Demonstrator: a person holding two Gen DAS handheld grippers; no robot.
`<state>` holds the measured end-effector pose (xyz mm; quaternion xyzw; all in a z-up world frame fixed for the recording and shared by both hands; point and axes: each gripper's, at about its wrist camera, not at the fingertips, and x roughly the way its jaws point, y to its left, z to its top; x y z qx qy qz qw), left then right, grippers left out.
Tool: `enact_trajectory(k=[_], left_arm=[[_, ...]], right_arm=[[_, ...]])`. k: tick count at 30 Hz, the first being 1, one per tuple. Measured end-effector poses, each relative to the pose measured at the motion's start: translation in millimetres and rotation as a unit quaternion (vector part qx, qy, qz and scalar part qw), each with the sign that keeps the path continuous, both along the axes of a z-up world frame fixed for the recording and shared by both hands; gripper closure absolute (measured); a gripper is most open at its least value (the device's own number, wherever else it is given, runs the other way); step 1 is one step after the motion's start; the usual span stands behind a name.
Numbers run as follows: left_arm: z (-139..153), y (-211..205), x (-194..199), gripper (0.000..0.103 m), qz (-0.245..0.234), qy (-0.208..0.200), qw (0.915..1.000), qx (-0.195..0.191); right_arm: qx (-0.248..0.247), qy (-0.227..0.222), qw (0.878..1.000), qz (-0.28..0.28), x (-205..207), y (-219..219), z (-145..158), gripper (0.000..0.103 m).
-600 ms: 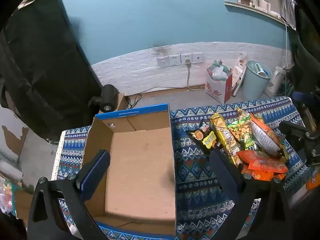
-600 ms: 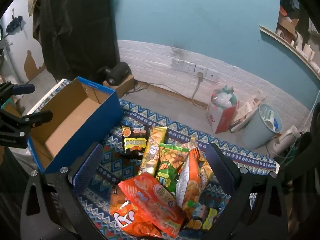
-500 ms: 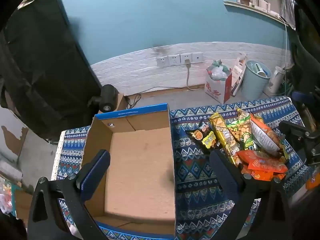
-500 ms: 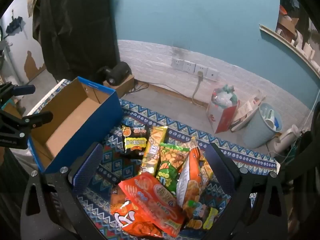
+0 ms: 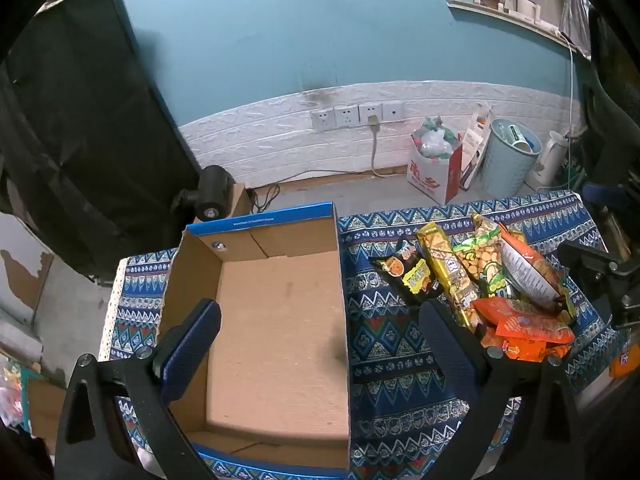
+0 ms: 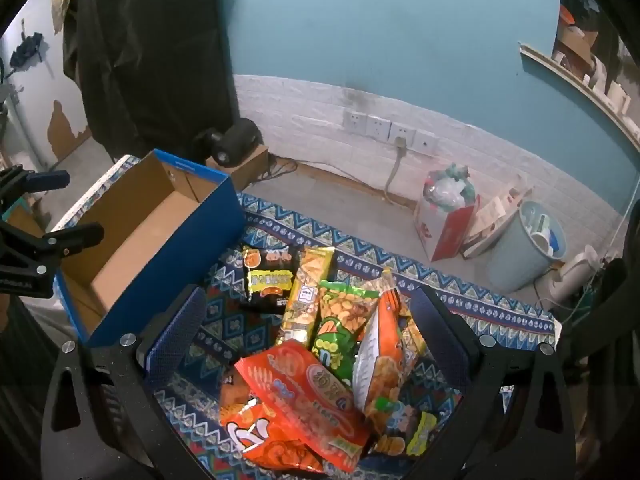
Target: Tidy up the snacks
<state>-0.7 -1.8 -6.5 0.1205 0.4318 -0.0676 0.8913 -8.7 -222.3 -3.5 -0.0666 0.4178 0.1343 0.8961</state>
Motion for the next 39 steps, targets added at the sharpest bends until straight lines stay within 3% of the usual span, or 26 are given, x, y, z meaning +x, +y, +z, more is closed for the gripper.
enact_trajectory(k=[39], left_arm=[[-4.2, 1.4, 1.3, 0.002, 0.001, 0.014, 0.9998, -0.016]], right_arm=[[-0.007, 0.008, 1.0, 0.001, -0.5, -3.0, -3.5, 0.003]])
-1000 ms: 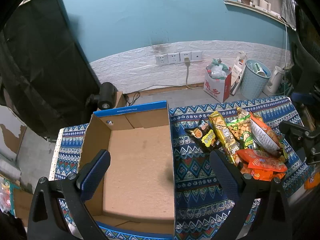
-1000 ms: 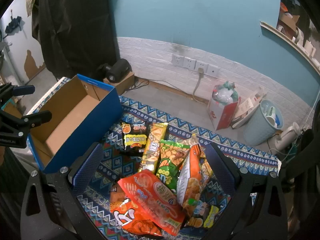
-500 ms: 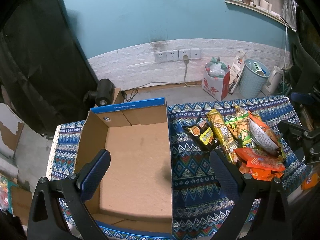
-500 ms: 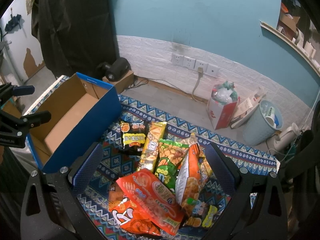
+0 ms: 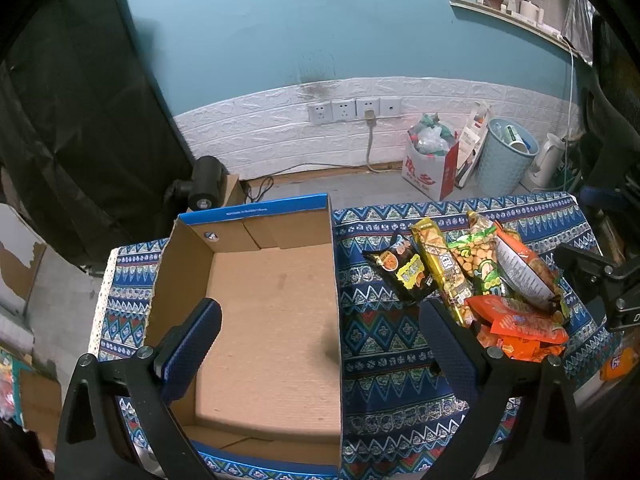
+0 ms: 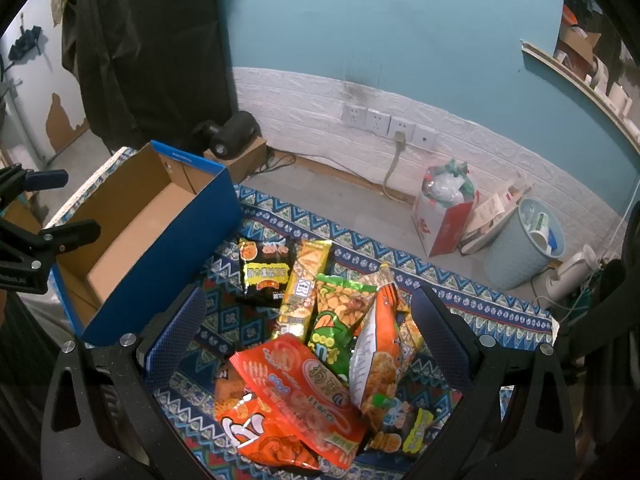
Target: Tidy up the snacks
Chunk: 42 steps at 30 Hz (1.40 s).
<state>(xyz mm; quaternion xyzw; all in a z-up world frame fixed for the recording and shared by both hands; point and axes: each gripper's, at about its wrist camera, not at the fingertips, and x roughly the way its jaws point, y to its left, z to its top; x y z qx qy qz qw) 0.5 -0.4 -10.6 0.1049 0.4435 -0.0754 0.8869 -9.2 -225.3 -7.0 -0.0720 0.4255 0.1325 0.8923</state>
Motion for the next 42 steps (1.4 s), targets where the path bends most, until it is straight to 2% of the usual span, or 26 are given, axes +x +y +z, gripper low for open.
enact_trajectory(k=[42], left_arm=[[-6.9, -4.9, -1.8, 0.002, -0.011, 0.011, 0.9999, 0.004]], right_arm=[[-0.004, 0.004, 1.0, 0.0, -0.1, -2.9, -0.2, 0.003]])
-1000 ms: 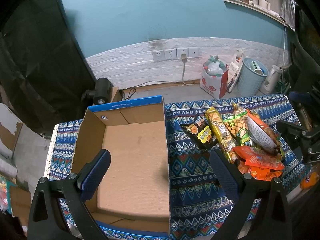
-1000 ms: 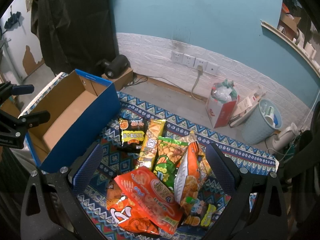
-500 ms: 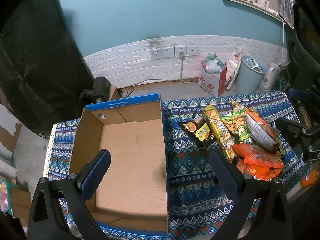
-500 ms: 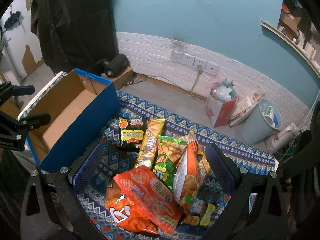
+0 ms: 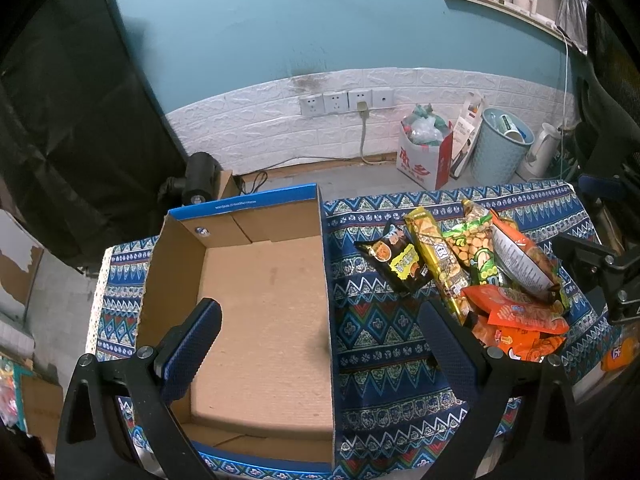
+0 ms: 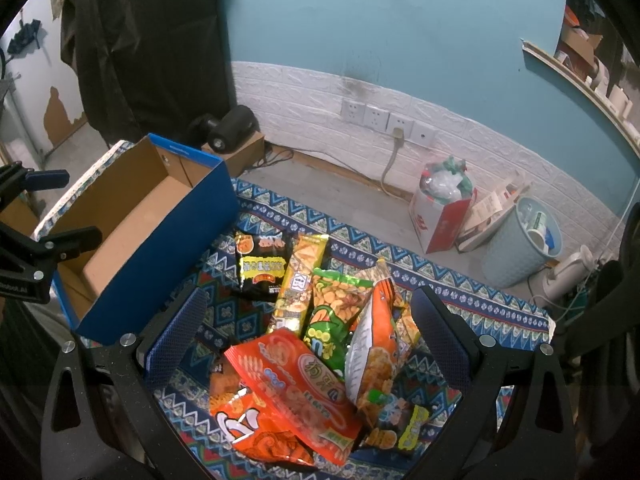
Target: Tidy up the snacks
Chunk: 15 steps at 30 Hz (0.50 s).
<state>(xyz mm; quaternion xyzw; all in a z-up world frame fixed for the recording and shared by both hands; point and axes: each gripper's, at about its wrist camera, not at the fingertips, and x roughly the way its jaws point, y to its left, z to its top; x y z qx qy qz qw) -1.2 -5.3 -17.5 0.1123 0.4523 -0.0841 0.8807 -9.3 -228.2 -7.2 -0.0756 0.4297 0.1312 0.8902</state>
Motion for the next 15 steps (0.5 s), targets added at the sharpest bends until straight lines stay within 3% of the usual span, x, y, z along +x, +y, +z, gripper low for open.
enact_trajectory(k=[15], left_arm=[[-2.9, -3.9, 0.6, 0.002, -0.004, 0.005, 1.0, 0.001]], right_arm=[[-0.01, 0.006, 1.0, -0.001, -3.5, -6.3, 0.9, 0.003]])
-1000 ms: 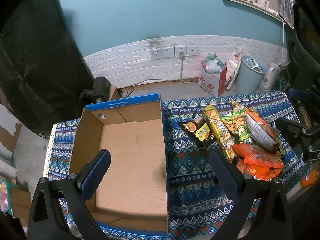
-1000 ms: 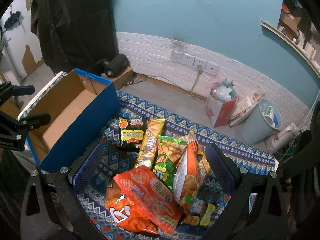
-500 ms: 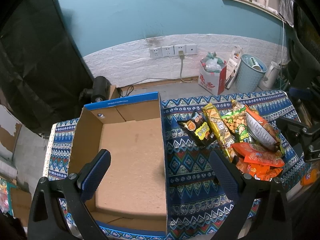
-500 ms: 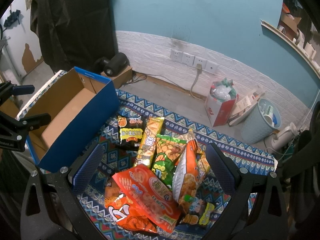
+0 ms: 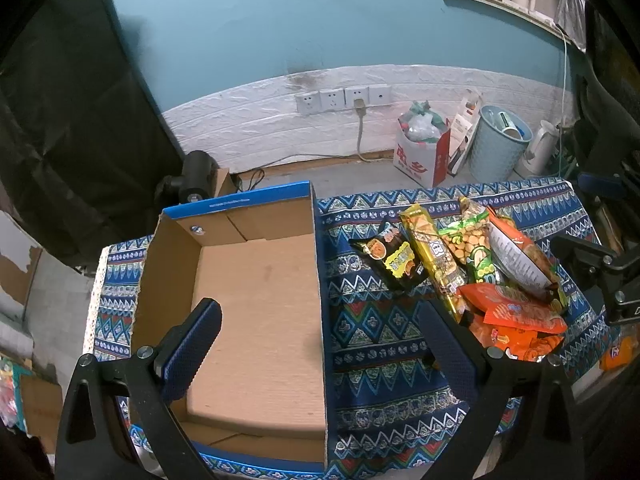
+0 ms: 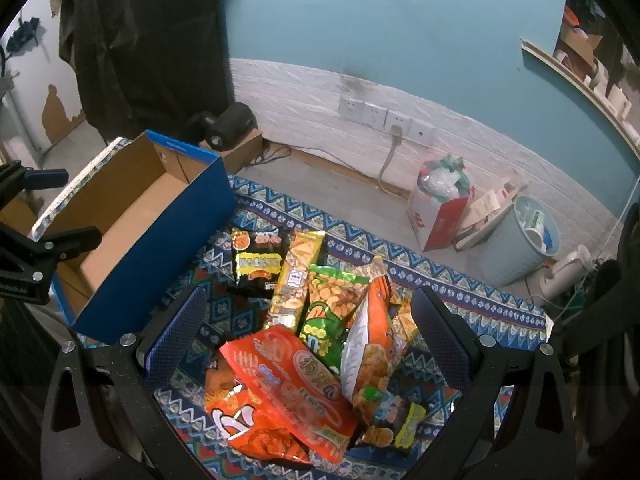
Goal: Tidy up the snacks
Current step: 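Reach the left gripper to the black noodle pack while the right gripper reaches the orange bag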
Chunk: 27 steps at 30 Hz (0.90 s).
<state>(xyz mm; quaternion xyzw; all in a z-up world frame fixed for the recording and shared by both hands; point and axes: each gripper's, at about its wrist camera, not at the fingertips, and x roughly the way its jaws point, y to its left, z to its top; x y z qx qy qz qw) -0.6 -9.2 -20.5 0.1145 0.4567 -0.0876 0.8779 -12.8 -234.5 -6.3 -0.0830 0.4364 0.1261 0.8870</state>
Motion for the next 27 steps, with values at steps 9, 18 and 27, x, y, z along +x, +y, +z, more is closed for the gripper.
enact_trajectory(k=[9, 18, 27], left_arm=[[-2, -8, 4, 0.002, -0.003, 0.002, 1.0, 0.004], [-28, -31, 23, 0.002, -0.017, 0.049, 0.9984, 0.02], [-66, -54, 48, 0.002, -0.016, 0.102, 0.9942, 0.032]], right_arm=[[-0.01, 0.004, 1.0, -0.003, 5, 2, -1, 0.003], [-0.026, 0.016, 0.999, -0.025, 18, -14, -9, 0.003], [-0.04, 0.067, 0.996, -0.049, 52, -37, -42, 0.003]])
